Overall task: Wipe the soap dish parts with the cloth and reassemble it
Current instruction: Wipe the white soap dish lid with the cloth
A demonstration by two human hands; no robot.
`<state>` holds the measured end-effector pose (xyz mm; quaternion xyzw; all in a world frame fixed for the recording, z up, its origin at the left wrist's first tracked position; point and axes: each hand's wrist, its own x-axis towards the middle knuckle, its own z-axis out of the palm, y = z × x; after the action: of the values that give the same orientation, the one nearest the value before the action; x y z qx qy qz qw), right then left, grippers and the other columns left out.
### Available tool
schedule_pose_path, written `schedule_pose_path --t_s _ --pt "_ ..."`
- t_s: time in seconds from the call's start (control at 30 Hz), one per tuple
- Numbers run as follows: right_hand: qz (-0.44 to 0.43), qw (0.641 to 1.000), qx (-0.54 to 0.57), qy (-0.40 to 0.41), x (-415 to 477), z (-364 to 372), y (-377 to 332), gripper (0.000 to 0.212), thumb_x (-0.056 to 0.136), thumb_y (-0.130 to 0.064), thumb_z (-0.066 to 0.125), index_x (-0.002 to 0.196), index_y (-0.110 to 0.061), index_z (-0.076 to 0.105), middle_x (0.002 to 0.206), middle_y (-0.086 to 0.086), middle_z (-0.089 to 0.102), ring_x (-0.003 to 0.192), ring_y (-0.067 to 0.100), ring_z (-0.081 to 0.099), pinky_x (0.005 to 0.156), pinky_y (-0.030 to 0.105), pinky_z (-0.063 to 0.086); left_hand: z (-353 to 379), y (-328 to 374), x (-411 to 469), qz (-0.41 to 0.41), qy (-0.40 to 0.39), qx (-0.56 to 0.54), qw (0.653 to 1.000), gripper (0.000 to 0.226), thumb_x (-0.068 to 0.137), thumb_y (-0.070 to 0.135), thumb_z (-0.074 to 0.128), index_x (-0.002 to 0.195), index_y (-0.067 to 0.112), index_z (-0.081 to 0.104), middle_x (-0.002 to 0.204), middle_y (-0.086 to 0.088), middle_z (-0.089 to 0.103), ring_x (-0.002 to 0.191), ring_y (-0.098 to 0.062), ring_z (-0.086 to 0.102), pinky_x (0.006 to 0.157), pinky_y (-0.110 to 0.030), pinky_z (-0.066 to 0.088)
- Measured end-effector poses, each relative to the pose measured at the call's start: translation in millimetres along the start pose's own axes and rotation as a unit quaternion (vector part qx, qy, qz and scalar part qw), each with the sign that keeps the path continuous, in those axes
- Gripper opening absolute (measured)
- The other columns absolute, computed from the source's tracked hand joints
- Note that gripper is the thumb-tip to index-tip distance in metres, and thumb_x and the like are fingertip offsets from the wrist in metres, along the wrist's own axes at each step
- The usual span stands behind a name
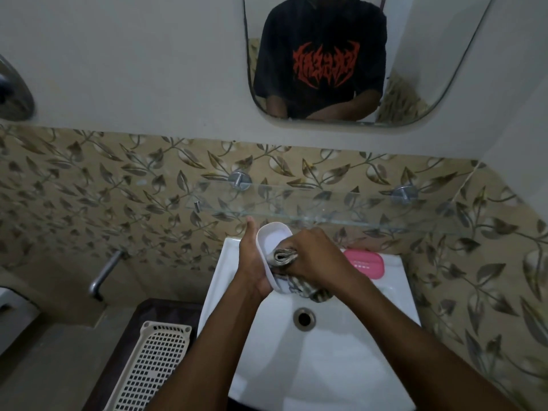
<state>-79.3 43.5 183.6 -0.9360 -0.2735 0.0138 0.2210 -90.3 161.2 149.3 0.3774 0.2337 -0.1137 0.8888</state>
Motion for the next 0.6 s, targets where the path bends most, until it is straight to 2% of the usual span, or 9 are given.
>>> schedule_pose_path --t_s 0.03,0.07,0.1,0.2,0.27,0.33,0.43,0.5,0.6 --pt "0.014 0.999 -0.036 -0.007 -2.7 -2.5 2.4 0.020 0.077 -0.033 0.065 0.069 -0.014 0.069 0.061 0.002 0.059 0.062 0.019 0.059 0.052 0.030 0.039 -1.5 -2.0 0.3 0.008 -0.007 0.000 1.000 0.086 0.093 0.070 0.027 0.146 0.003 0.037 0.145 -0.027 0.045 0.125 -0.043 0.051 0.107 -0.052 0.036" --pt "0.032 0.997 -0.070 0.010 -4.9 -4.2 3.4 0.022 0.078 -0.032 0.064 0.066 -0.013 0.065 0.060 0.000 0.057 0.061 0.020 0.057 0.049 0.028 0.034 1.2 0.5 -2.2 0.024 -0.018 0.010 1.000 0.086 0.094 0.069 0.027 0.151 0.005 0.027 0.154 -0.024 0.033 0.123 -0.041 0.052 0.111 -0.050 0.031" --pt "0.050 0.994 -0.087 0.044 -5.7 -4.9 3.3 0.023 0.078 -0.032 0.065 0.063 -0.016 0.061 0.060 0.000 0.056 0.061 0.020 0.056 0.048 0.027 0.030 4.8 1.0 -4.6 0.036 -0.025 0.012 0.999 0.086 0.094 0.068 0.028 0.153 0.006 0.024 0.153 -0.022 0.036 0.108 -0.034 0.059 0.109 -0.049 0.033" --pt "0.078 0.983 -0.088 0.141 -4.7 7.9 -7.4 0.010 0.078 -0.030 0.068 0.075 -0.020 0.070 0.071 0.003 0.069 0.067 0.024 0.064 0.054 0.026 0.034 1.2 -4.3 -1.3 0.029 -0.024 0.023 0.999 0.082 0.092 0.069 0.031 0.146 0.008 0.040 0.097 -0.009 0.069 0.079 -0.021 0.060 0.087 -0.041 0.047" --pt "0.067 0.979 -0.026 0.191 -1.2 20.3 -16.3 0.007 0.077 -0.026 0.070 0.080 -0.021 0.074 0.075 0.003 0.073 0.068 0.023 0.067 0.058 0.027 0.043 -2.2 -4.2 2.1 0.009 -0.017 -0.010 1.000 0.076 0.090 0.071 0.034 0.117 0.008 0.065 0.082 -0.008 0.073 0.079 -0.023 0.067 0.083 -0.039 0.049" --pt "0.059 0.983 0.020 0.171 -1.5 24.2 -21.2 0.008 0.076 -0.029 0.068 0.071 -0.024 0.072 0.071 0.001 0.071 0.063 0.016 0.063 0.056 0.024 0.043 -3.9 -3.1 3.5 -0.010 -0.012 -0.036 0.999 0.078 0.087 0.075 0.036 0.109 0.006 0.068 0.103 -0.018 0.071 0.096 -0.031 0.066 0.090 -0.045 0.047" --pt "0.040 0.997 -0.022 0.060 -5.8 21.2 -9.5 0.021 0.077 -0.036 0.063 0.060 -0.023 0.060 0.064 0.001 0.063 0.062 0.017 0.059 0.052 0.024 0.038 -7.0 -1.5 4.5 -0.016 0.002 -0.054 0.998 0.088 0.086 0.076 0.035 0.140 0.008 0.048 0.128 -0.021 0.059 0.111 -0.036 0.057 0.089 -0.051 0.045" --pt "0.052 0.997 -0.054 0.029 -7.6 18.2 1.4 0.020 0.076 -0.036 0.063 0.062 -0.022 0.062 0.065 0.003 0.067 0.064 0.021 0.064 0.055 0.026 0.046 -6.3 -2.9 1.6 0.022 0.016 -0.040 0.999 0.086 0.090 0.071 0.034 0.148 0.007 0.038 0.121 -0.014 0.058 0.096 -0.029 0.059 0.099 -0.052 0.041" --pt "0.073 0.987 -0.104 0.099 -6.3 19.3 8.9 0.012 0.074 -0.024 0.066 0.064 -0.023 0.060 0.067 0.003 0.067 0.065 0.026 0.066 0.054 0.026 0.039 3.0 -8.2 -3.6 0.050 0.000 -0.006 0.999 0.083 0.096 0.064 0.029 0.151 0.002 0.027 0.095 -0.006 0.056 0.079 -0.020 0.055 0.112 -0.050 0.030"
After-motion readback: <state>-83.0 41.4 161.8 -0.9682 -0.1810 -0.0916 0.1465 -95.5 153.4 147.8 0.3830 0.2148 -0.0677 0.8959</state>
